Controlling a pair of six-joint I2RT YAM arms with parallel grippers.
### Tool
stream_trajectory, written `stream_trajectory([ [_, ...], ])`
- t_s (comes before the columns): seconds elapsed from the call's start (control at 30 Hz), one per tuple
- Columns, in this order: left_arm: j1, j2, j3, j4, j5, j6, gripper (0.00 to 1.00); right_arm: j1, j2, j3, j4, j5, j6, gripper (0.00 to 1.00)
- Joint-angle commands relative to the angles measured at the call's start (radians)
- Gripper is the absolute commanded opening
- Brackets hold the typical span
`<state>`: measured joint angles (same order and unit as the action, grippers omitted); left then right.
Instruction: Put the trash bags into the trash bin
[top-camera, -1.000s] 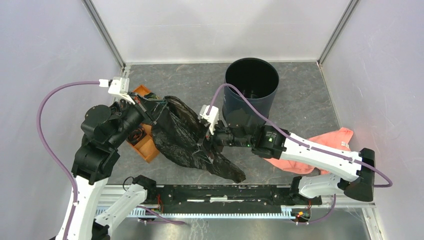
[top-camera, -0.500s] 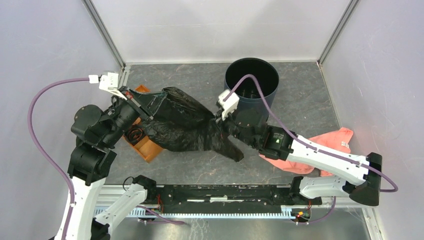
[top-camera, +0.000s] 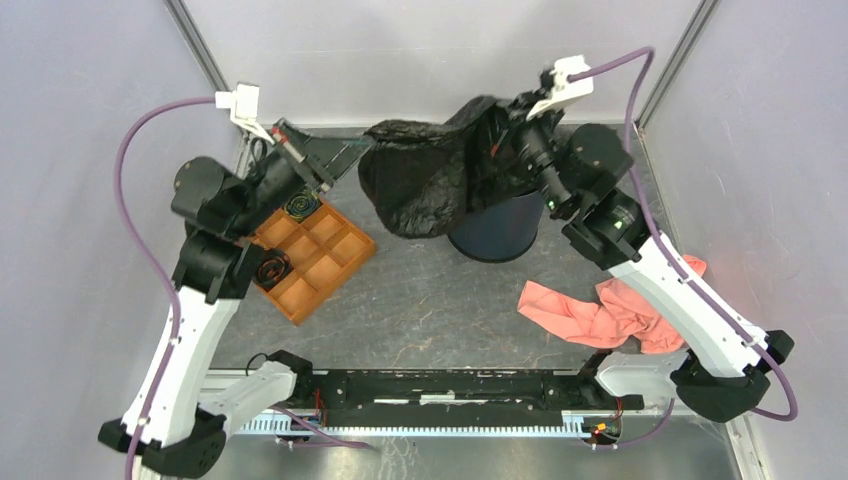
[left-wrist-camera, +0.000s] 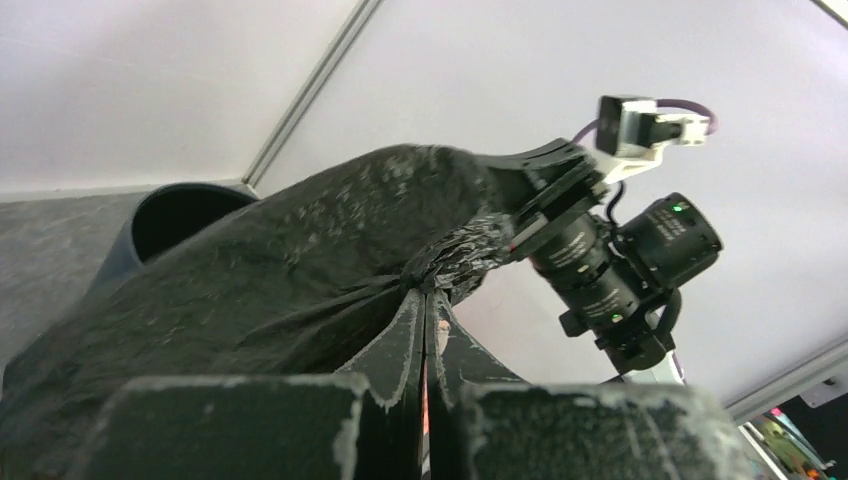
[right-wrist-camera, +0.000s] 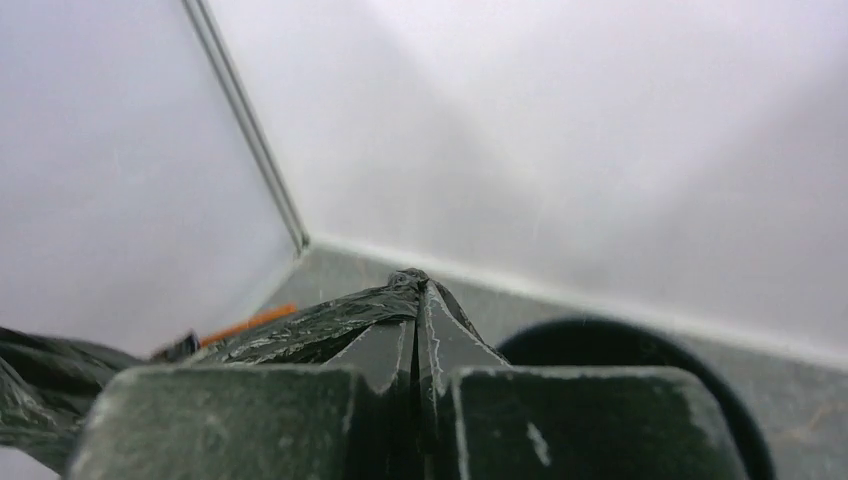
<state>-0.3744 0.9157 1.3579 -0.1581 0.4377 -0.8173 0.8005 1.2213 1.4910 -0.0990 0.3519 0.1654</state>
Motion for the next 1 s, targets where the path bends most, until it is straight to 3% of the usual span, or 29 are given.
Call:
stream_trajectory([
  [0.0, -0.027, 0.075, 0.083, 0.206, 0.079, -0.098, 0.02, -0.037, 0.032, 0.17, 0.062, 0.03, -0.089, 0.01],
  [0.2, -0.201, 0.197, 0.144, 0.232, 0.004, -0.009, 0.02, -0.075, 0.121, 0.38, -0.034, 0.014, -0.141, 0.0],
  [0.33, -0.319, 0.252, 0.171, 0.233, -0.07, 0.065, 0.02, -0.082, 0.108, 0.411, -0.103, -0.014, -0.157, 0.01],
  [0.83, -0.342, 0.454, 0.28, 0.204, -0.165, 0.077, 0.02, -0.104, -0.025, 0.347, -0.188, 0.2, -0.288, 0.01],
  [0.97, -0.342, 0.485, 0.329, 0.201, -0.169, 0.087, 0.02, -0.105, -0.032, 0.396, -0.319, 0.189, -0.254, 0.0],
])
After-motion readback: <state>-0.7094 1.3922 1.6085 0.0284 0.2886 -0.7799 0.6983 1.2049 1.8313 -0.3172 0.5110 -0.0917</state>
